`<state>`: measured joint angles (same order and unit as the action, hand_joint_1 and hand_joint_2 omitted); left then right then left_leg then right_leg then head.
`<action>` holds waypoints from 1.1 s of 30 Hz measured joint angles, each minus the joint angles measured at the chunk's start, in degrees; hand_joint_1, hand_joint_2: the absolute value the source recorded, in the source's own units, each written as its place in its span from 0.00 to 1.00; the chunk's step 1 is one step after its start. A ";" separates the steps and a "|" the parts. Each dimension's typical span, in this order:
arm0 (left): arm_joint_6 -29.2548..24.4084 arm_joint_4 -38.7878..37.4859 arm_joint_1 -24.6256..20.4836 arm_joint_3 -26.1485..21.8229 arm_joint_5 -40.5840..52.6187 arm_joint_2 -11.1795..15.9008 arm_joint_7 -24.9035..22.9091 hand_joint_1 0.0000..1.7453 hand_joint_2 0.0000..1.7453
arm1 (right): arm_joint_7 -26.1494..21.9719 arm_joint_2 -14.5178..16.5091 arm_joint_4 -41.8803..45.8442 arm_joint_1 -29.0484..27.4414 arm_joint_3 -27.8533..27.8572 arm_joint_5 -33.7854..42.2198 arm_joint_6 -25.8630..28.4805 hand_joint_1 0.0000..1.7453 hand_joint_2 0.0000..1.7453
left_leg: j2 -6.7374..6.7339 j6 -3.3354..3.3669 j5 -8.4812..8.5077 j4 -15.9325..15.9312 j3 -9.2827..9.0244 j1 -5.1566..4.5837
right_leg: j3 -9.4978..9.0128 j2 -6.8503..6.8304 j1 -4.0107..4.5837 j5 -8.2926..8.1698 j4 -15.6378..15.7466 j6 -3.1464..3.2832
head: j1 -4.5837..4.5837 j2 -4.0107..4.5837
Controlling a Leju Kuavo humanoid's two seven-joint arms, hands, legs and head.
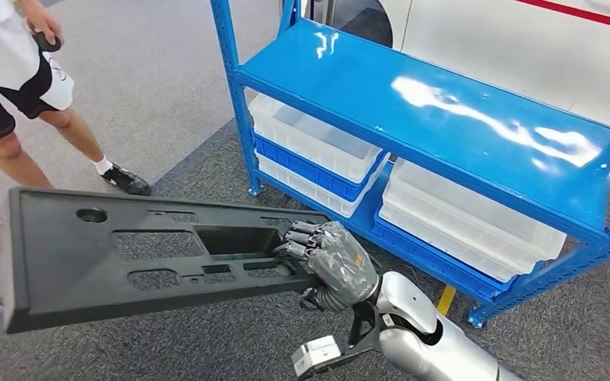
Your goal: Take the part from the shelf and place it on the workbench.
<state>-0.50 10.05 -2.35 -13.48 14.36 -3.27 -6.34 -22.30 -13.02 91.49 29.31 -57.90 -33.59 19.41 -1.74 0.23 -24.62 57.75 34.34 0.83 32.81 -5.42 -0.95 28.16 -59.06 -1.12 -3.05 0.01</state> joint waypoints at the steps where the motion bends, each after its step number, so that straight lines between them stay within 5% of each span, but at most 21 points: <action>1: 0.05 0.00 -0.02 -0.01 0.01 0.01 -0.03 0.00 1.00 | 0.18 0.55 -0.33 0.21 -0.15 -0.11 -0.01 1.00 1.00 | 0.58 0.42 0.24 -0.19 0.01 0.10 | 0.69 1.22 -0.13 1.33 -1.73 -0.15 | 0.01 0.00; 4: 0.24 0.00 -0.05 -0.01 0.02 -0.01 -0.13 0.00 1.00 | 0.64 1.23 -1.18 0.49 -0.50 -0.36 0.04 1.00 1.00 | 2.55 1.10 0.56 -0.24 0.21 -0.07 | 5.42 4.67 -0.14 6.88 -12.52 0.00 | 0.02 0.01; 6: 0.38 0.00 0.02 -0.01 0.08 -0.01 -0.13 0.00 1.00 | 1.20 1.32 -1.74 0.49 -0.60 -0.70 0.08 1.00 1.00 | 4.26 1.24 0.60 -0.04 0.30 -0.26 | 7.06 5.09 0.01 7.06 -15.95 0.28 | 0.01 0.01; 8: 0.55 0.00 0.05 -0.01 0.32 -0.01 -0.11 0.00 1.00 | 1.66 1.40 -2.05 0.62 -0.66 -1.01 0.10 1.00 1.00 | 6.01 1.17 0.55 0.32 0.34 -0.33 | 4.78 5.93 0.13 3.26 -10.86 0.80 | 0.01 0.01; 10: 0.75 0.00 0.01 0.06 0.90 -0.11 -0.12 0.00 1.00 | 2.13 1.45 -2.09 0.92 -0.73 -1.44 0.21 1.00 1.00 | 7.50 0.89 0.48 0.84 0.75 -0.35 | 1.73 9.04 0.03 0.14 -3.71 1.34 | -0.01 0.01; 12: 0.92 0.00 0.03 0.19 1.67 -0.20 -0.20 0.00 1.00 | 2.69 1.33 -2.07 1.09 -0.78 -1.95 0.44 1.00 1.00 | 8.80 0.27 0.65 1.14 1.52 -0.09 | 0.84 10.96 0.12 -0.39 -0.93 1.51 | -0.02 0.00; 14: 0.88 0.00 0.30 0.36 2.31 -0.16 -0.08 0.00 1.00 | 2.86 0.76 -1.72 0.91 -0.78 -2.18 1.12 1.00 1.00 | 9.60 -0.49 0.88 1.13 2.01 0.19 | 0.74 9.73 0.19 -0.54 -0.54 1.64 | -0.02 0.00; 16: 0.74 0.00 0.52 0.57 2.70 -0.20 0.46 0.00 1.00 | 2.40 -0.41 -0.95 0.27 -0.75 -2.21 2.38 1.00 1.00 | 7.00 -1.08 -0.34 2.93 2.86 -0.06 | 0.26 8.08 -0.06 -0.74 0.03 2.13 | -0.12 0.00; 18: 0.67 0.00 0.41 0.75 2.91 -0.25 1.03 0.00 1.00 | 1.79 -1.84 -0.18 -0.60 -0.70 -2.19 3.44 1.00 1.00 | 3.34 -1.55 -3.63 8.79 5.47 -0.16 | -0.06 6.29 -0.08 -0.76 0.37 2.53 | -0.20 0.00; 20: 0.54 0.00 0.26 0.86 2.84 -0.25 1.26 0.00 1.00 | 1.42 -2.88 0.17 -1.36 -0.67 -2.16 3.75 1.00 1.00 | 2.23 -1.92 -6.37 15.50 8.55 0.13 | -0.04 4.49 0.03 -0.66 0.34 2.63 | -0.20 0.01; 21: 0.42 0.00 0.25 0.90 2.71 -0.24 1.26 0.00 1.00 | 1.30 -3.15 0.21 -1.62 -0.67 -2.13 3.69 1.00 1.00 | 2.09 -2.04 -6.46 16.76 9.00 0.25 | -0.02 3.68 0.06 -0.61 0.32 2.62 | -0.20 0.01; 23: 0.17 0.00 0.32 0.91 2.47 -0.21 1.03 0.00 1.00 | 1.14 -3.38 0.33 -1.83 -0.67 -2.03 3.47 1.00 1.00 | 1.64 -2.00 -3.85 12.76 6.47 0.34 | -0.13 2.26 0.07 -0.46 0.30 2.48 | -0.21 0.01; 26: -0.04 0.00 0.16 0.91 2.20 -0.17 0.26 0.00 1.00 | 1.12 -3.59 0.45 -1.75 -0.66 -1.87 3.23 1.00 1.00 | -1.33 -1.08 -0.46 2.14 0.61 -0.35 | -0.51 0.50 0.42 -0.09 0.26 1.88 | -0.20 0.01; 29: -0.26 0.00 0.19 0.66 1.28 -0.16 -0.57 0.00 1.00 | 0.84 -3.76 0.39 -1.55 -0.65 -1.61 3.05 1.00 1.00 | -0.72 0.00 -0.35 0.43 0.14 -0.77 | -0.84 -1.24 0.69 0.12 0.45 1.16 | -0.17 0.01; 31: -0.41 0.00 0.36 0.29 0.83 -0.16 -0.77 0.00 1.00 | 0.53 -3.73 0.35 -1.05 -0.65 -1.08 2.68 1.00 1.00 | 0.48 0.64 0.05 -0.20 -0.06 -0.52 | -0.80 -0.12 0.53 0.94 -0.17 0.62 | -0.16 0.01; 33: -0.46 0.00 0.33 0.07 0.63 -0.18 -0.90 0.00 1.00 | 0.32 -3.64 0.27 -0.46 -0.65 -0.44 2.04 1.00 1.00 | 1.55 1.13 0.40 -0.63 -0.24 -0.36 | 1.25 2.91 0.32 3.86 -4.71 0.40 | -0.14 0.01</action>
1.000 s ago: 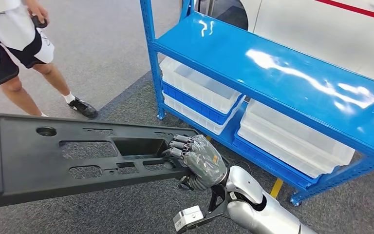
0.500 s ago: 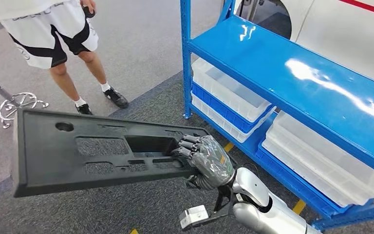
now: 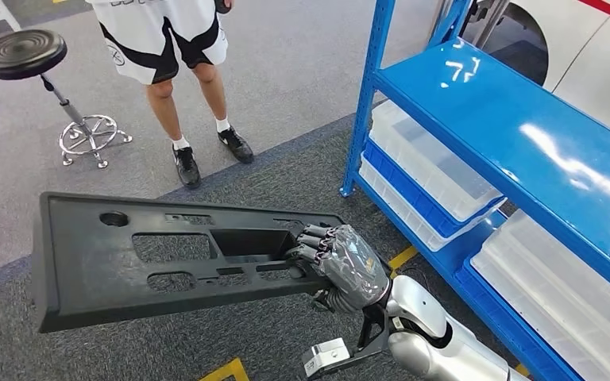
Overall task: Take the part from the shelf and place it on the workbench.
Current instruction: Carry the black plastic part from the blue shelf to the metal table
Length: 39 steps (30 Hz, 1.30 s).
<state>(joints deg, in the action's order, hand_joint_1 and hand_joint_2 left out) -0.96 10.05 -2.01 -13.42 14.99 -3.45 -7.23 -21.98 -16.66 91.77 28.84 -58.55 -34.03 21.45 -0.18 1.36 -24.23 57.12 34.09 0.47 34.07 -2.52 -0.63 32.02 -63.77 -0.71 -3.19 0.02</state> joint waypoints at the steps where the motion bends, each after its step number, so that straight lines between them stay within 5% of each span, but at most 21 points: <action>1: 0.00 0.00 -0.07 -0.05 -0.04 -0.01 -0.04 0.00 1.00 | -0.08 0.06 -0.14 0.17 -0.01 0.24 -0.41 1.00 1.00 | 0.66 0.12 0.05 0.01 0.04 -0.05 | 1.85 1.16 -0.04 1.86 -3.81 0.05 | 0.00 0.00; 3: 0.00 0.00 -0.24 -0.14 -0.08 -0.01 -0.04 0.00 1.00 | -0.12 0.27 -0.56 0.31 -0.03 0.47 -1.10 1.00 1.00 | 2.19 0.24 0.10 0.12 0.10 -0.09 | 4.95 1.91 -0.09 3.57 -9.86 0.13 | 0.01 0.00; 4: -0.01 0.00 -0.29 -0.18 -0.12 -0.01 -0.04 0.00 1.00 | -0.11 0.45 -0.85 0.38 -0.04 0.51 -1.34 1.00 1.00 | 3.06 0.21 0.07 0.26 0.11 -0.06 | 5.29 2.03 -0.16 2.78 -10.21 0.14 | 0.02 0.01; 6: -0.02 0.00 -0.32 -0.27 -0.19 -0.01 0.04 0.00 1.00 | -0.11 0.92 -1.30 0.77 -0.06 0.51 -1.59 1.00 1.00 | 4.78 -0.04 -0.17 0.86 0.16 0.09 | 3.15 2.99 -0.48 -1.26 -4.98 0.11 | 0.02 -0.01; 8: -0.02 0.00 -0.32 -0.32 0.09 -0.01 0.39 0.00 1.00 | -0.10 1.27 -1.60 1.27 -0.07 0.46 -1.64 1.00 1.00 | 6.30 -0.60 -0.56 1.88 0.71 0.07 | 0.70 6.11 -1.02 -3.87 1.02 0.00 | -0.03 -0.01; 10: -0.03 0.00 -0.26 -0.29 0.80 0.01 0.95 0.00 1.00 | 0.03 1.41 -1.74 1.36 -0.08 0.35 -1.56 1.00 1.00 | 7.63 -1.19 -0.59 2.46 1.49 0.19 | 0.17 7.70 -1.09 -3.91 2.69 0.00 | -0.07 0.00; 11: -0.03 0.00 -0.14 -0.25 1.24 0.02 1.30 0.00 1.00 | 0.13 1.45 -1.76 1.29 -0.08 0.29 -1.52 1.00 1.00 | 8.32 -1.46 -0.47 2.44 1.79 0.35 | 0.17 7.04 -1.00 -3.95 2.70 0.20 | -0.09 0.00; 13: 0.06 0.00 0.24 -0.06 2.11 0.01 2.35 0.00 1.00 | 0.40 1.54 -1.80 1.21 -0.09 0.06 -1.43 1.00 1.00 | 6.87 -1.93 -0.95 3.39 2.38 0.41 | -0.06 5.52 -0.87 -4.06 2.96 0.87 | -0.08 0.00; 16: 0.03 0.00 0.07 0.11 2.64 -0.01 3.70 0.00 1.00 | 0.75 1.61 -1.82 0.97 -0.09 -0.55 -1.15 1.00 1.00 | 1.56 -2.47 -5.30 11.75 6.30 0.26 | -0.27 2.95 -0.53 -4.00 3.19 1.76 | -0.14 0.01; 18: -0.13 0.00 -0.09 0.11 2.59 -0.01 4.05 0.00 1.00 | 0.93 1.55 -1.87 0.61 -0.09 -1.00 -0.98 1.00 1.00 | 0.65 -2.58 -7.56 17.77 9.15 0.32 | -0.28 1.13 -0.23 -3.84 3.18 2.01 | -0.15 0.00; 19: -0.17 0.00 -0.09 0.12 2.58 0.00 4.11 0.00 1.00 | 0.95 1.54 -1.88 0.48 -0.09 -1.20 -0.92 1.00 1.00 | 0.52 -2.49 -7.26 18.27 9.29 0.30 | -0.32 0.31 -0.11 -3.78 3.17 2.07 | -0.15 0.00; 21: -0.32 0.00 0.03 0.13 2.82 0.02 4.00 0.00 1.00 | 1.00 1.54 -1.86 0.38 -0.09 -1.53 -0.76 1.00 1.00 | -0.23 -1.94 -4.07 12.93 6.22 0.11 | -0.57 -1.14 0.08 -3.58 3.17 2.08 | -0.15 0.01; 24: -0.24 0.00 -0.04 0.37 3.74 0.12 3.50 0.00 1.00 | 1.38 1.47 -1.79 0.35 -0.09 -1.79 -0.50 1.00 1.00 | -3.80 -0.69 -1.42 3.34 1.08 -1.01 | -1.03 -2.92 0.44 -3.29 3.37 1.64 | -0.15 -0.01; 25: -0.13 0.00 -0.07 0.53 3.98 0.16 3.46 0.00 1.00 | 1.54 1.43 -1.78 0.30 -0.09 -1.87 -0.46 1.00 1.00 | -4.12 -0.44 -1.60 2.54 0.81 -1.31 | -1.15 -3.54 0.54 -3.27 3.52 1.45 | -0.14 -0.01; 27: -0.03 0.00 0.05 0.85 4.16 0.25 3.68 0.00 1.00 | 1.84 1.38 -1.74 0.17 -0.07 -2.03 -0.42 1.00 1.00 | -2.72 0.05 -1.20 1.82 0.69 -1.26 | -1.55 -4.65 0.63 -3.17 3.88 0.95 | -0.12 -0.01; 29: -0.02 0.00 0.13 1.05 4.14 0.31 3.84 0.00 1.00 | 2.06 1.27 -1.64 0.08 -0.04 -2.36 -0.35 1.00 1.00 | -1.37 0.57 -0.67 0.73 0.05 -0.92 | -1.41 -2.94 0.49 -1.93 2.51 0.46 | -0.06 -0.01; 32: 0.04 0.00 0.00 1.25 4.14 0.33 3.65 0.00 1.00 | 2.46 0.99 -1.51 -0.22 -0.02 -2.75 -0.28 1.00 1.00 | 0.55 1.03 -0.32 0.29 -0.27 -0.72 | 2.93 1.57 0.26 2.76 -6.89 0.20 | -0.01 -0.01; 34: 0.12 0.00 -0.01 1.34 4.14 0.33 3.58 0.00 1.00 | 2.85 0.74 -1.53 -0.58 -0.02 -2.82 -0.39 1.00 1.00 | 2.07 1.07 -0.34 0.49 -0.20 -0.73 | 5.56 2.16 0.23 3.79 -11.58 0.08 | -0.01 0.00; 39: 0.20 0.00 0.03 1.37 4.14 0.34 3.58 0.00 1.00 | 3.03 0.64 -1.54 -0.69 -0.02 -2.82 -0.52 1.00 1.00 | 3.04 1.05 -0.38 0.68 -0.17 -0.71 | 5.99 2.23 0.19 2.82 -11.78 0.02 | 0.00 -0.01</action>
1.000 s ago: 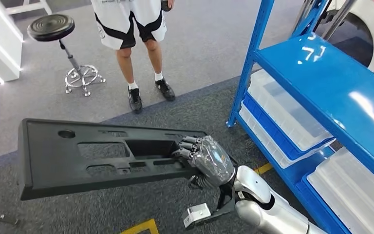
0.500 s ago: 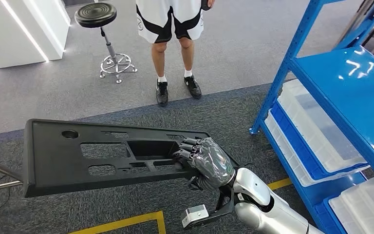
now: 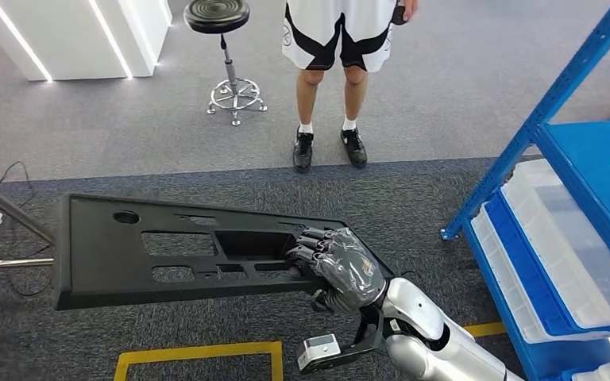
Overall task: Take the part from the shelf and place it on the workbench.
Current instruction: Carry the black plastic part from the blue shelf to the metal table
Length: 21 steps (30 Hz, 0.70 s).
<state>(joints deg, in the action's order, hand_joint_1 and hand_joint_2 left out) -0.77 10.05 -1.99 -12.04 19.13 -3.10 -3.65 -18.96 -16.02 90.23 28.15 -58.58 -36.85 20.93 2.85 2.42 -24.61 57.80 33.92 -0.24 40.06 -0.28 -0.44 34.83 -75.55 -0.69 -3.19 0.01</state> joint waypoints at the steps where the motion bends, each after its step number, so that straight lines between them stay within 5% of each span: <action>1: 0.03 0.00 0.00 0.01 0.01 0.00 0.00 0.00 1.00 | 0.02 0.00 0.00 0.01 0.00 0.00 -0.04 1.00 1.00 | 0.20 -0.02 -0.03 0.06 0.00 0.01 | -0.23 0.01 -0.03 -0.53 0.63 -0.01 | 0.00 0.00; 4: 0.41 0.00 0.00 0.01 -0.34 0.01 0.11 0.00 1.00 | 0.60 -0.02 0.02 0.30 0.00 -0.47 -0.65 1.00 1.00 | 2.89 -0.86 -0.47 1.15 0.61 0.25 | -4.38 2.67 -0.51 -5.63 10.52 0.01 | -0.02 0.01; 6: 0.65 0.00 0.21 0.00 -0.62 0.05 0.21 0.00 1.00 | 1.03 -0.01 0.05 0.68 0.01 -0.98 -1.07 1.00 1.00 | 4.99 -1.89 -0.56 1.66 1.41 0.51 | -6.17 3.98 -0.65 -6.99 14.85 0.44 | -0.02 0.01; 7: 0.69 0.00 0.40 0.00 -0.63 0.03 0.22 0.00 1.00 | 1.10 0.03 0.07 0.86 0.01 -1.04 -1.15 1.00 1.00 | 4.72 -2.23 -0.65 1.83 1.61 0.55 | -6.38 3.22 -0.61 -7.09 15.17 0.79 | -0.01 0.02; 9: 0.74 0.00 0.45 0.00 -0.64 0.00 0.22 0.00 1.00 | 1.14 0.10 0.15 1.10 0.01 -1.05 -1.20 1.00 1.00 | 1.74 -2.78 -2.50 4.93 3.11 0.47 | -6.93 1.62 -0.69 -7.29 15.86 1.51 | -0.09 0.02; 11: 0.74 0.00 0.30 0.00 -0.64 -0.04 0.22 0.00 1.00 | 1.17 0.09 0.20 1.15 0.00 -1.05 -1.23 1.00 1.00 | -1.55 -3.30 -5.97 11.97 6.61 0.60 | -7.20 -0.11 -0.41 -7.17 16.06 1.97 | -0.15 0.02; 13: 0.74 0.00 0.21 0.00 -0.64 -0.04 0.23 0.00 1.00 | 1.17 0.09 0.20 1.12 0.00 -1.05 -1.25 1.00 1.00 | -2.37 -3.61 -7.47 17.27 9.44 0.86 | -7.27 -1.80 -0.22 -6.92 16.03 2.10 | -0.15 0.00; 15: 0.76 0.00 0.34 0.00 -0.66 -0.04 0.19 0.00 1.00 | 1.19 0.09 0.20 1.15 0.00 -1.04 -1.28 1.00 1.00 | -2.78 -3.58 -4.88 14.47 8.09 0.96 | -7.59 -3.29 -0.16 -6.58 16.02 1.99 | -0.15 0.00; 18: 0.94 0.00 0.36 0.00 -0.72 -0.02 0.02 0.00 1.00 | 1.51 0.10 0.28 1.46 0.01 -0.95 -1.91 1.00 1.00 | -5.87 -2.76 -0.29 3.44 2.48 0.26 | -8.33 -5.15 0.09 -5.92 16.04 1.42 | -0.15 0.01; 19: 1.03 0.00 0.28 -0.01 -0.75 -0.02 0.00 0.00 1.00 | 1.70 0.15 0.31 1.66 0.01 -0.91 -2.35 1.00 1.00 | -6.52 -2.41 -0.02 1.85 1.79 -0.06 | -8.45 -5.71 0.21 -5.77 16.06 1.17 | -0.14 0.01; 21: 1.16 0.00 0.28 -0.05 -0.95 0.04 0.00 0.00 1.00 | 2.04 0.32 0.32 2.13 0.00 -0.89 -3.13 1.00 1.00 | -5.65 -1.75 -0.07 1.30 1.79 -0.38 | -8.67 -6.79 0.31 -5.57 16.24 0.65 | -0.13 0.02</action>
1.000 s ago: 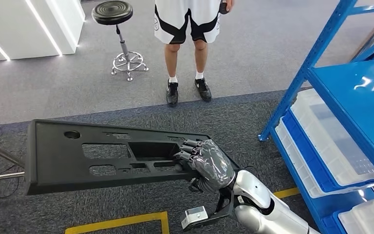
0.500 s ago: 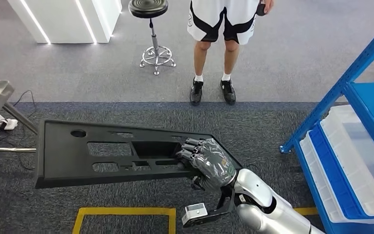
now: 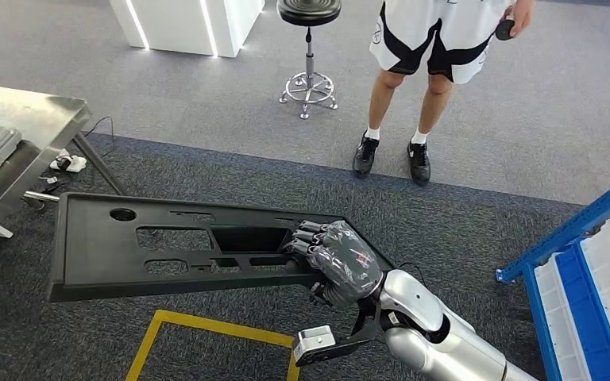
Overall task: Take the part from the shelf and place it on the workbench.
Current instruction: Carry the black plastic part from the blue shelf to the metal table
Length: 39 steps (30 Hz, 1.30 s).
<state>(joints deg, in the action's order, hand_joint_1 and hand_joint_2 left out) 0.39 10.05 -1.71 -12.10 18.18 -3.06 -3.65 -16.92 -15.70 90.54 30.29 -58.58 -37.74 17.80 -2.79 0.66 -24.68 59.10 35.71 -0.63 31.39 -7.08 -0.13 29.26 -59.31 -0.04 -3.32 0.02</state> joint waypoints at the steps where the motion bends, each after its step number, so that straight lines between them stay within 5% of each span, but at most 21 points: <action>1: -0.01 0.00 0.09 -0.03 -0.07 0.03 0.02 0.00 1.00 | 0.10 0.10 0.00 0.25 0.00 -0.01 -0.16 1.00 1.00 | 0.68 0.29 0.13 -0.34 -0.16 0.07 | -0.17 0.07 -0.10 0.24 -0.09 -0.29 | 0.01 0.00; 3: -0.05 0.00 0.12 -0.08 0.10 0.06 0.06 0.00 1.00 | 0.12 0.13 0.04 0.68 0.00 0.01 -0.21 1.00 1.00 | 1.90 1.02 0.40 -1.05 -0.70 0.36 | 0.64 2.51 -0.31 1.89 -2.44 -0.69 | 0.02 0.00; 5: -0.18 0.00 -0.08 -0.07 0.44 0.07 0.09 0.00 1.00 | 0.05 -0.30 0.08 0.64 0.00 0.02 -0.14 1.00 1.00 | 3.13 1.60 0.47 -1.24 -0.96 0.52 | 3.91 5.69 -0.47 4.96 -8.85 -0.77 | 0.04 -0.01; 7: -0.30 0.00 -0.26 -0.05 0.62 0.07 0.10 0.00 1.00 | 0.00 -0.92 0.08 0.26 0.00 0.03 -0.12 1.00 1.00 | 4.78 1.85 0.38 -1.06 -0.98 0.52 | 7.45 6.63 -0.55 6.53 -14.73 -0.85 | 0.05 -0.01; 8: -0.33 0.00 -0.28 -0.05 0.68 0.07 0.10 0.00 1.00 | 0.01 -1.18 0.08 0.12 0.00 0.03 -0.12 1.00 1.00 | 5.72 1.83 0.28 -0.90 -1.01 0.55 | 8.18 6.75 -0.62 5.78 -15.27 -0.90 | 0.06 -0.01; 10: -0.33 0.00 -0.28 -0.05 0.79 0.06 0.11 0.00 1.00 | 0.00 -1.56 0.13 0.07 0.00 0.04 -0.10 1.00 1.00 | 7.50 1.53 -0.08 -0.36 -1.10 0.69 | 6.71 7.56 -0.86 1.48 -10.33 -0.93 | 0.07 -0.01; 11: -0.33 0.00 -0.24 -0.05 0.81 0.05 0.10 0.00 1.00 | -0.01 -1.69 0.16 0.08 0.00 0.05 -0.10 1.00 1.00 | 8.26 1.27 -0.30 -0.01 -0.95 0.76 | 5.39 9.15 -1.11 -0.40 -6.92 -0.94 | 0.07 -0.01; 14: -0.33 0.00 -0.21 -0.05 0.81 0.04 0.08 0.00 1.00 | -0.04 -1.98 0.40 -0.04 0.00 0.08 -0.11 1.00 1.00 | 10.29 0.31 -0.56 0.86 0.07 0.99 | 3.76 12.65 -1.39 -1.91 -1.96 -0.98 | 0.00 -0.01; 16: -0.33 0.00 0.03 -0.04 0.81 0.05 0.09 0.00 1.00 | -0.01 -2.08 0.52 0.06 0.00 0.10 -0.12 1.00 1.00 | 11.49 -0.42 -0.42 0.74 0.45 1.31 | 3.48 11.30 -1.22 -2.05 -1.42 -0.52 | 0.02 -0.02; 17: -0.33 0.00 0.16 -0.03 0.81 0.02 0.09 0.00 1.00 | 0.00 -2.11 0.57 0.16 0.00 0.11 -0.12 1.00 1.00 | 10.81 -0.71 -0.64 1.04 0.63 1.29 | 3.13 10.51 -1.22 -2.14 -1.03 -0.16 | 0.01 -0.02; 20: -0.34 0.00 0.00 -0.03 0.82 -0.09 0.11 0.00 1.00 | -0.02 -2.16 0.81 0.26 0.00 0.12 -0.12 1.00 1.00 | 5.15 -1.49 -4.27 7.97 3.93 1.19 | 2.12 7.78 -1.05 -2.22 -0.06 0.78 | -0.10 -0.01; 22: -0.39 0.00 -0.17 -0.02 0.87 -0.10 0.27 0.00 1.00 | -0.02 -2.27 0.86 0.10 0.00 0.12 -0.12 1.00 1.00 | 3.54 -1.94 -6.59 14.17 7.18 1.45 | 1.82 5.84 -0.76 -1.95 -0.02 1.04 | -0.13 -0.02; 23: -0.48 0.00 -0.16 -0.02 0.89 -0.10 0.40 0.00 1.00 | -0.02 -2.35 0.87 -0.04 0.00 0.12 -0.12 1.00 1.00 | 3.31 -2.04 -6.46 15.11 7.72 1.54 | 1.69 4.96 -0.69 -1.78 -0.02 1.05 | -0.13 -0.01; 25: -0.67 0.00 0.00 -0.01 0.85 -0.10 0.57 0.00 1.00 | -0.02 -2.74 0.95 -0.30 0.01 0.08 -0.12 1.00 1.00 | 2.70 -2.00 -3.62 10.99 5.61 1.63 | 1.33 3.39 -0.65 -1.43 -0.04 0.88 | -0.13 -0.01; 27: -0.76 0.00 0.03 -0.01 0.74 -0.09 0.26 0.00 1.00 | -0.02 -3.48 1.20 -0.46 0.03 0.09 -0.18 1.00 1.00 | 0.56 -1.53 -0.73 3.64 1.80 1.30 | 0.90 2.09 -0.48 -0.99 -0.07 0.45 | -0.12 0.00; 29: -0.75 0.00 -0.07 -0.02 0.67 -0.08 -0.30 0.00 1.00 | -0.02 -4.33 1.63 -0.65 0.08 0.28 -0.30 1.00 1.00 | -0.60 -0.78 -0.07 0.40 0.18 0.75 | 0.58 1.12 -0.28 -0.65 -0.03 -0.12 | -0.09 0.00; 31: -0.68 0.00 0.03 -0.04 0.60 -0.02 -0.74 0.00 1.00 | -0.02 -4.93 2.14 -0.88 0.20 0.49 -0.41 1.00 1.00 | 0.49 0.00 -0.06 0.15 0.03 0.50 | 0.28 0.20 -0.23 -0.41 0.16 -0.72 | -0.08 0.00; 33: -0.69 0.00 0.15 -0.05 0.55 0.04 -1.20 0.00 1.00 | -0.01 -5.51 2.59 -1.10 0.56 0.72 -0.48 1.00 1.00 | 1.62 0.78 0.17 -0.59 -0.51 0.64 | 0.35 1.56 -0.49 0.61 -0.96 -1.23 | -0.07 -0.01; 35: -0.83 0.00 -0.05 -0.07 0.72 0.06 -1.82 0.00 1.00 | -0.09 -6.47 2.97 -1.40 1.03 1.27 -0.63 1.00 1.00 | 2.76 1.48 0.33 -1.07 -0.93 0.83 | 2.65 4.83 -0.75 3.52 -6.28 -1.38 | -0.03 -0.01; 37: -1.01 0.00 -0.34 -0.08 0.96 0.07 -2.37 0.00 1.00 | -0.33 -7.75 3.19 -1.91 1.40 1.98 -0.99 1.00 1.00 | 4.23 1.86 0.24 -0.97 -0.97 0.80 | 6.53 6.41 -0.76 6.34 -13.45 -1.38 | -0.02 0.00; 39: -1.16 0.00 -0.44 -0.08 1.06 0.07 -2.62 0.00 1.00 | -0.53 -8.96 3.23 -2.40 1.78 2.45 -1.29 1.00 1.00 | 6.12 1.87 0.10 -0.73 -1.04 0.76 | 8.11 6.73 -0.78 5.32 -15.06 -1.37 | -0.02 0.00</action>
<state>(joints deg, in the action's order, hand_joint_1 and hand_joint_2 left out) -0.77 10.05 -2.15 -12.17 19.24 -2.99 -6.27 -17.45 -24.67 93.77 27.88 -56.80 -35.29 16.51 3.32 2.53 -24.58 58.38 34.67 0.14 39.50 -0.35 -0.90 34.58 -74.37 -1.41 -3.34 0.02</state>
